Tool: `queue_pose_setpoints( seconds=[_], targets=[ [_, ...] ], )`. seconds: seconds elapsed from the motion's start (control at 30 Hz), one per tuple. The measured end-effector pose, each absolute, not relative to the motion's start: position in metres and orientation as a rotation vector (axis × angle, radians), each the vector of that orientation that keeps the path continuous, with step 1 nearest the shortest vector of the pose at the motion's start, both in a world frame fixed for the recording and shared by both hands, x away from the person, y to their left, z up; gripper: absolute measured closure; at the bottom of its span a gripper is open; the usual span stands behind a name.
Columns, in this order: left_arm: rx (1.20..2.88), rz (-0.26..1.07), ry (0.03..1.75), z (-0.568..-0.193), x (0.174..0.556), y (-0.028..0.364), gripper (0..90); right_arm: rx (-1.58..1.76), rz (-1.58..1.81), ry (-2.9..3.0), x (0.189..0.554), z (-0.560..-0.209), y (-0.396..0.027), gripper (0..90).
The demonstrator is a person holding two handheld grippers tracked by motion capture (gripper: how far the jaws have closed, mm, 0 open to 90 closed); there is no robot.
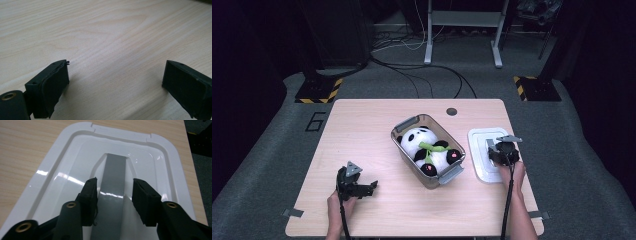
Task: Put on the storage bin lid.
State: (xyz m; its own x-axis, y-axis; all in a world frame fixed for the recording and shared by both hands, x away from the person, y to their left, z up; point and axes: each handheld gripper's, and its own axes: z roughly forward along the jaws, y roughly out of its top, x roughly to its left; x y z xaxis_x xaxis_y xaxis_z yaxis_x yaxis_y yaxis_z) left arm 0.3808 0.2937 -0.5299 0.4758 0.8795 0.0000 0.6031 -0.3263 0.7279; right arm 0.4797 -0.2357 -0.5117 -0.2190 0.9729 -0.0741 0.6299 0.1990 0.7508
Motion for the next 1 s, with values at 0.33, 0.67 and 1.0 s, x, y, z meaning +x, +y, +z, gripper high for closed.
queue_pose_setpoints(
  seconds=[0.33, 0.67, 1.0],
  targets=[
    [2.053, 0.528, 1.223, -0.530, 0.381, 0.294, 6.5, 1.587, 0.798, 1.932, 0.486, -0.506, -0.236, 66.7],
    [2.053, 0.528, 1.223, -0.530, 0.381, 0.294, 6.5, 1.600, 0.842, 1.930, 0.482, -0.501, -0.239, 66.9],
    [2.052, 0.529, 1.222, -0.530, 0.381, 0.294, 6.5, 1.608, 0.885, 1.909, 0.474, -0.483, -0.246, 66.9]
  ],
)
